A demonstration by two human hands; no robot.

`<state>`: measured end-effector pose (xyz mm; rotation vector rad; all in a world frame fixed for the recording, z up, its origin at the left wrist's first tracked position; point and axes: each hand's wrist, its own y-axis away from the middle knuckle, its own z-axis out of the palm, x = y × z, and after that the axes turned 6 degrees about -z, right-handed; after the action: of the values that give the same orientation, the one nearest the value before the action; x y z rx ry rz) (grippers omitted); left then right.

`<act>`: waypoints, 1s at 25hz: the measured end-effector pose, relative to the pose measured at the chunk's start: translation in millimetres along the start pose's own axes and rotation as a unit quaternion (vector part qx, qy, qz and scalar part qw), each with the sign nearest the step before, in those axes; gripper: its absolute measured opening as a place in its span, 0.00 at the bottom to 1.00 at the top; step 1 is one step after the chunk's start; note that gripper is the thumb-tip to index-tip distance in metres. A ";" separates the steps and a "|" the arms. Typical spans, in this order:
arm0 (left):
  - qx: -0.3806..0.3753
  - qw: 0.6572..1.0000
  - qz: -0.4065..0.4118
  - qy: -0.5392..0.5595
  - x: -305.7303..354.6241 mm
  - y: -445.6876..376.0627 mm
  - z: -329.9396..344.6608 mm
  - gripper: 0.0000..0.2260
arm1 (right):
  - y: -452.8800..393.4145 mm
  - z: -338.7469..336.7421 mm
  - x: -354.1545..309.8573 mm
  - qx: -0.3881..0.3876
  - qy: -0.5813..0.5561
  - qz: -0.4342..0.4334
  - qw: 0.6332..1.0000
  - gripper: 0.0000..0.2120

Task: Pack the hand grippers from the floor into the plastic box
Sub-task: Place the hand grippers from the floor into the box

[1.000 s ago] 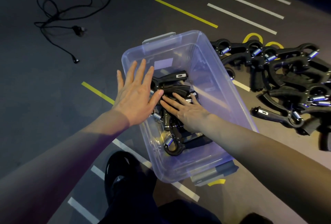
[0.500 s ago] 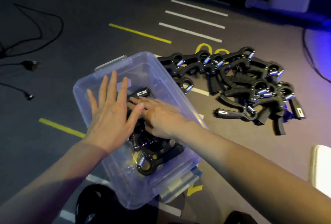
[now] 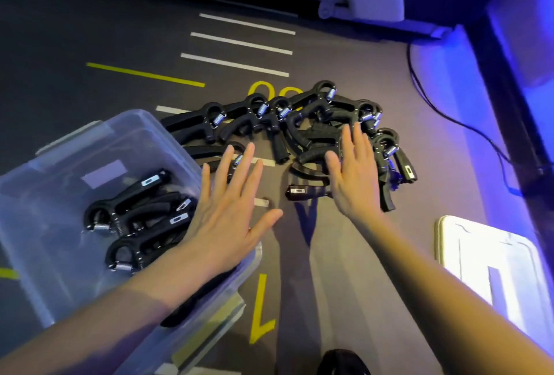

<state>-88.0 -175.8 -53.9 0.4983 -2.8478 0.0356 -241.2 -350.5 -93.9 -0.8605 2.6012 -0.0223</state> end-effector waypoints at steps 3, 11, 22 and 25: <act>-0.020 0.999 0.017 -0.037 1.0 -7.4 10.7 0.37 | -13.8 10.5 29.6 -0.065 -0.032 0.094 0.993 0.30; -0.027 0.998 0.009 -0.052 0.2 -6.9 12.5 0.34 | -36.7 33.3 28.0 -0.255 0.020 0.089 0.962 0.27; -0.029 0.997 0.013 -0.066 -1.1 -6.5 12.0 0.34 | -29.7 29.1 23.1 -0.283 0.136 0.088 0.945 0.22; -0.023 0.997 0.016 -0.069 -1.6 -6.4 12.0 0.33 | -23.8 35.4 19.7 -0.235 0.155 0.057 0.958 0.19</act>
<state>-87.3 -182.1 -66.1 0.4641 -2.9838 -0.0596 -228.7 -377.3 -130.4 -0.9189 3.0044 0.5582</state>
